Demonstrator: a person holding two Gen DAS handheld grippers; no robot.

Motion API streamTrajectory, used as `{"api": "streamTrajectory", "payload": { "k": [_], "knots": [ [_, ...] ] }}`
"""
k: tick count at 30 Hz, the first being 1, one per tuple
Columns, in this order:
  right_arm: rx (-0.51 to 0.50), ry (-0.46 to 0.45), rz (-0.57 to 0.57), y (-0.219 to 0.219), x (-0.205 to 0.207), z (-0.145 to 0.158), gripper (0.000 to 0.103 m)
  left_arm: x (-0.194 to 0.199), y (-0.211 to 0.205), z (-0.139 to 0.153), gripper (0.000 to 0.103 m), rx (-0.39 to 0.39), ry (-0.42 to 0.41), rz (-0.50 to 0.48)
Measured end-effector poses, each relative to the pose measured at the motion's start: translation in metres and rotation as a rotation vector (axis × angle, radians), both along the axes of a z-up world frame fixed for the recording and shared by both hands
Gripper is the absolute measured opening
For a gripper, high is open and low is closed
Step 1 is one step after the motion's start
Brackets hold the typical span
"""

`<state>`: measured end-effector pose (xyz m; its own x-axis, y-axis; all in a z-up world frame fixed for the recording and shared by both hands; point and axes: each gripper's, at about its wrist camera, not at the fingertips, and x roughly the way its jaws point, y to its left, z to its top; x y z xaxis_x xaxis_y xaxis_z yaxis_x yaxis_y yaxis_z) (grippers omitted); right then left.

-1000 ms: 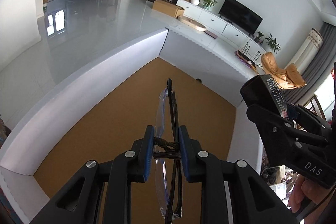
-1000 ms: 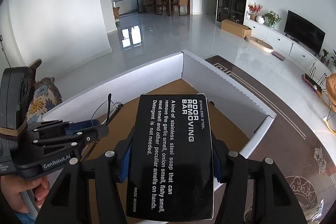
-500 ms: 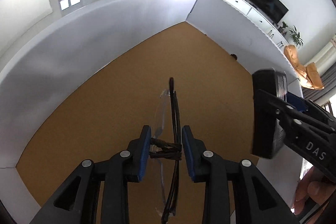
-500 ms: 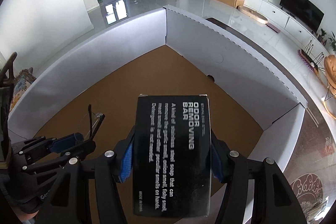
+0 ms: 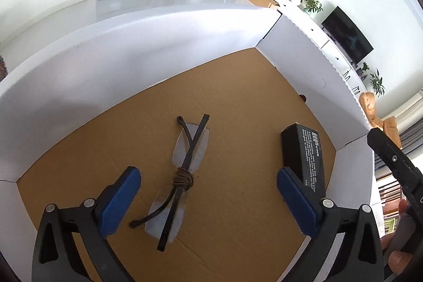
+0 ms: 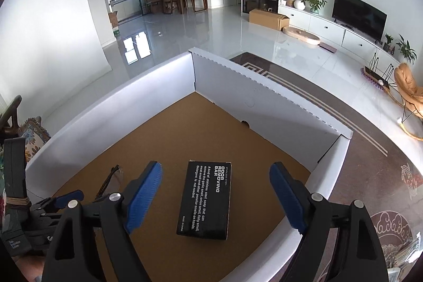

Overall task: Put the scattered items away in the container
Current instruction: 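Open the left tool to drop the glasses while the right tool releases the black box into the container, then move both open tools back over the table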

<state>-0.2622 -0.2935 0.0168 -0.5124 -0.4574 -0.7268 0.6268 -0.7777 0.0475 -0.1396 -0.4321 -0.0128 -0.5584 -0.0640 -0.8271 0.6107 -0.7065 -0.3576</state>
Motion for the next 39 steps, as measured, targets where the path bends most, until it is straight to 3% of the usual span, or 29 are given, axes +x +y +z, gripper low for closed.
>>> {"api": "streamTrajectory", "payload": {
  "k": [4,9,12,15,18,23,26,29,34,39],
  "knots": [
    [-0.056,0.048,-0.002,0.027,0.02,0.024,0.084,0.012,0.008,0.02,0.103,-0.023,0.065,-0.018],
    [-0.063,0.101,-0.006,0.067,0.041,0.054,0.084,0.03,-0.01,0.048,0.103,0.05,0.149,-0.104],
    [-0.109,0.104,-0.025,0.099,0.054,0.07,0.084,0.051,-0.025,0.077,0.103,0.043,0.188,-0.12],
    [-0.154,0.069,-0.034,0.135,0.075,0.068,0.084,0.078,-0.026,0.106,0.103,0.024,0.254,-0.116],
    [-0.173,0.05,-0.043,0.176,0.107,0.049,0.084,0.095,0.005,0.128,0.103,-0.023,0.281,-0.145],
    [-0.071,0.117,-0.051,0.252,0.179,0.003,0.084,0.111,0.133,0.148,0.103,-0.073,0.362,-0.408],
    [0.019,0.128,-0.085,0.303,0.216,-0.024,0.084,0.118,0.223,0.129,0.103,-0.038,0.372,-0.575],
    [0.067,0.139,-0.156,0.362,0.247,-0.04,0.084,0.127,0.297,0.088,0.103,-0.011,0.331,-0.694],
    [0.116,0.124,-0.309,0.444,0.281,-0.052,0.084,0.126,0.379,0.003,0.103,-0.115,0.13,-0.896],
    [0.132,0.066,-0.406,0.488,0.291,-0.071,0.084,0.134,0.408,-0.033,0.103,-0.234,0.071,-0.964]
  ]
}}
